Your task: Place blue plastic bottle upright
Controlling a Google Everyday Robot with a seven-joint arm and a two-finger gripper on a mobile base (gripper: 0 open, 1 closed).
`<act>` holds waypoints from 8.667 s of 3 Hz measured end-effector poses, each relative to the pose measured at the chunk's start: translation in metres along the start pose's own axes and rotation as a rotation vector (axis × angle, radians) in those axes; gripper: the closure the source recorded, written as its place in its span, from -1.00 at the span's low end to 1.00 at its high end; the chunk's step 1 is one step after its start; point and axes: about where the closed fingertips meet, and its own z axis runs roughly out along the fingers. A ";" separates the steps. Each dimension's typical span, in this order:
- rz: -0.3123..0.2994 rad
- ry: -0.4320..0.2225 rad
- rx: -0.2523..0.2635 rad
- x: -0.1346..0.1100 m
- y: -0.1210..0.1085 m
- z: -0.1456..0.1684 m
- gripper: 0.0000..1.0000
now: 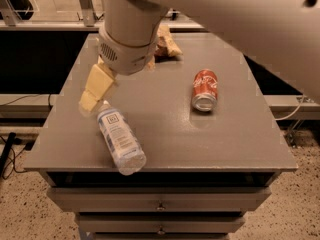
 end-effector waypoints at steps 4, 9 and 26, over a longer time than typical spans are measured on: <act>0.416 0.035 -0.052 0.022 0.008 0.092 -0.66; 0.126 -0.642 -0.106 -0.094 -0.051 -0.059 1.00; 0.020 -1.306 0.027 -0.057 -0.051 0.031 -1.00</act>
Offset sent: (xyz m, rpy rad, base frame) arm 0.0026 0.0196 -0.0878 0.1200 0.1670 -0.4504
